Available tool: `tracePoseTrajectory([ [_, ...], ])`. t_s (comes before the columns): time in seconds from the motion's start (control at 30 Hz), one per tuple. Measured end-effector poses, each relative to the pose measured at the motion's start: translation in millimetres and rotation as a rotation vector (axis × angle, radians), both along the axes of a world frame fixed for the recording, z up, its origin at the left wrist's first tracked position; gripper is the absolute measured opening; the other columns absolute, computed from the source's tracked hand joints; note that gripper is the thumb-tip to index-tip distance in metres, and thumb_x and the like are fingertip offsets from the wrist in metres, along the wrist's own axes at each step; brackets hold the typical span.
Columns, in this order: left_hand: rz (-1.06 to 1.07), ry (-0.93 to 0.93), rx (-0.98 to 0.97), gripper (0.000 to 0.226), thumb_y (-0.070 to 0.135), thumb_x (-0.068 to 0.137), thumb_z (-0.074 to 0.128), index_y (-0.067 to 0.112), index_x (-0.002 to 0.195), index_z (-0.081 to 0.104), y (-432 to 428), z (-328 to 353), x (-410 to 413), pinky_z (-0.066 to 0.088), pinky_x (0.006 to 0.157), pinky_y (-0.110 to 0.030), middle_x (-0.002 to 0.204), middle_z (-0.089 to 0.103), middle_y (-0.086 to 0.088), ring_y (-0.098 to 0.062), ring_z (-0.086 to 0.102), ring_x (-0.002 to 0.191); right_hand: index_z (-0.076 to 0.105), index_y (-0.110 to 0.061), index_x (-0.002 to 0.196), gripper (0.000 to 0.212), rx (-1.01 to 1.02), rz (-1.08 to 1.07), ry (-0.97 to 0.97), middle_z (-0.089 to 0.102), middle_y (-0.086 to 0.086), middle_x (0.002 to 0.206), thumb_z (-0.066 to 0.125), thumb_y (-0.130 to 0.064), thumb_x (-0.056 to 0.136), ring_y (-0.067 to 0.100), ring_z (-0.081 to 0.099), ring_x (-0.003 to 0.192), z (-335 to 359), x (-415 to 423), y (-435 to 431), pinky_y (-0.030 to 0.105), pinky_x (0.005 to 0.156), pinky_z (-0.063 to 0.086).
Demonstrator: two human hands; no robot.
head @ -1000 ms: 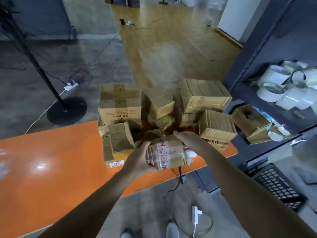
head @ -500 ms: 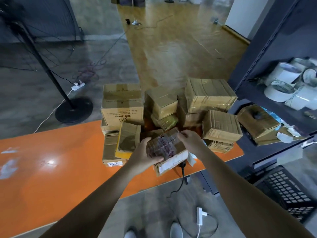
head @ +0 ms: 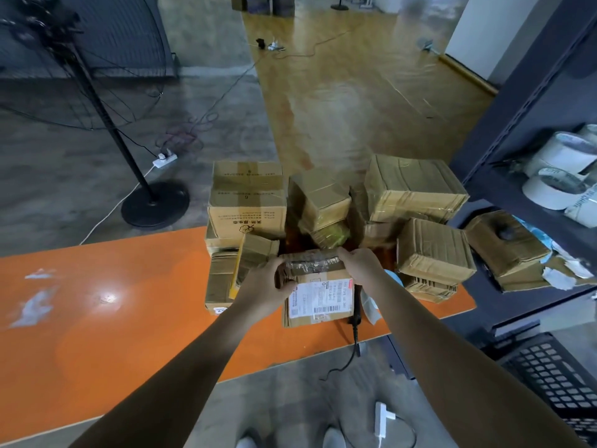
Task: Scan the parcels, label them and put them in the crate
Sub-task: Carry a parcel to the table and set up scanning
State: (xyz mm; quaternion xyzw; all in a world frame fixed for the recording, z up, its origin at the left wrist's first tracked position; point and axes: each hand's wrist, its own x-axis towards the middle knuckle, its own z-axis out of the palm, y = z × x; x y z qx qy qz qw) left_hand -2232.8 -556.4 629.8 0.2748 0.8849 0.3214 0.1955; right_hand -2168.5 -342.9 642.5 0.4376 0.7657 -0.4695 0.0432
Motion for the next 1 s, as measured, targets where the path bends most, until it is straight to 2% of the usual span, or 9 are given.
tracePoseTrajectory([
  [0.07,0.029,0.035,0.002,0.061,0.043,0.088,0.062,0.025,0.143,0.041,0,0,-4,0.047,0.081,-0.028,0.128,0.060,-0.002,-0.021,0.057,0.110,0.044,-0.014,0.064,0.047,-0.079,0.044,0.061,0.032,-0.003,0.055,0.053,-0.049,0.094,0.016,0.034,0.051,0,0,0,0.031,0.057,0.029],
  [0.13,0.056,0.052,0.005,0.061,0.044,0.089,0.060,0.026,0.144,0.040,-1,0,-7,0.048,0.084,-0.030,0.128,0.059,-0.001,-0.023,0.055,0.113,0.063,-0.017,0.087,0.035,-0.148,0.105,0.109,0.054,-0.006,0.066,0.060,-0.051,0.090,0.013,0.052,0.064,-1,2,0,0.028,0.063,0.038],
  [0.2,0.071,0.070,-0.008,0.061,0.046,0.089,0.060,0.027,0.143,0.041,-4,-1,-10,0.047,0.089,-0.034,0.127,0.058,0.000,-0.025,0.051,0.117,0.060,-0.026,0.113,0.032,-0.157,0.146,0.159,0.061,-0.012,0.091,0.066,-0.045,0.088,0.007,0.059,0.085,-5,4,-1,0.025,0.069,0.043],
  [0.27,0.079,0.109,-0.038,0.062,0.048,0.087,0.061,0.024,0.141,0.043,-6,-1,-13,0.046,0.092,-0.035,0.125,0.059,0.000,-0.025,0.047,0.120,0.053,-0.029,0.126,0.043,-0.101,0.149,0.195,0.054,-0.020,0.096,0.067,-0.043,0.088,0.000,0.054,0.087,-8,4,-4,0.019,0.065,0.041],
  [0.43,0.131,0.295,-0.219,0.067,0.053,0.080,0.066,0.026,0.137,0.045,-12,2,-18,0.033,0.109,-0.045,0.141,0.043,-0.001,-0.028,0.023,0.138,0.058,-0.018,0.113,0.038,0.050,0.015,0.130,0.059,-0.007,0.088,0.058,-0.050,0.093,0.010,0.056,0.073,-14,-9,-12,0.025,0.055,0.044],
  [0.53,0.195,0.274,-0.300,0.073,0.059,0.075,0.068,0.026,0.136,0.045,-16,0,-18,0.023,0.113,-0.048,0.148,0.028,-0.006,-0.031,0.015,0.141,0.059,-0.017,0.109,0.037,0.059,-0.020,0.109,0.060,0.000,0.085,0.054,-0.051,0.095,0.016,0.057,0.071,-15,-17,-14,0.028,0.054,0.044],
  [0.7,0.238,0.161,-0.285,0.078,0.059,0.073,0.072,0.022,0.135,0.041,-19,-4,-17,0.038,0.103,-0.050,0.153,0.011,-0.007,-0.034,0.020,0.138,0.060,-0.017,0.117,0.036,0.059,0.028,0.144,0.062,-0.001,0.085,0.055,-0.044,0.095,0.014,0.056,0.066,-20,-22,-15,0.026,0.052,0.043],
  [0.83,0.238,0.147,-0.306,0.087,0.060,0.074,0.071,0.023,0.142,0.032,-17,-5,-16,0.043,0.101,-0.049,0.155,0.005,-0.010,-0.037,0.025,0.138,0.048,-0.022,0.135,0.043,0.071,0.054,0.174,0.058,-0.008,0.093,0.058,-0.030,0.094,0.010,0.059,0.073,-23,-18,-14,0.022,0.052,0.045],
  [1.0,0.288,0.070,-0.268,0.084,0.053,0.074,0.074,0.022,0.140,0.034,-16,-2,-22,0.043,0.101,-0.045,0.156,0.002,-0.008,-0.037,0.031,0.135,0.052,-0.021,0.129,0.038,0.156,0.072,0.157,0.059,-0.005,0.096,0.059,-0.033,0.094,0.009,0.059,0.076,-24,-19,-16,0.019,0.049,0.040],
])
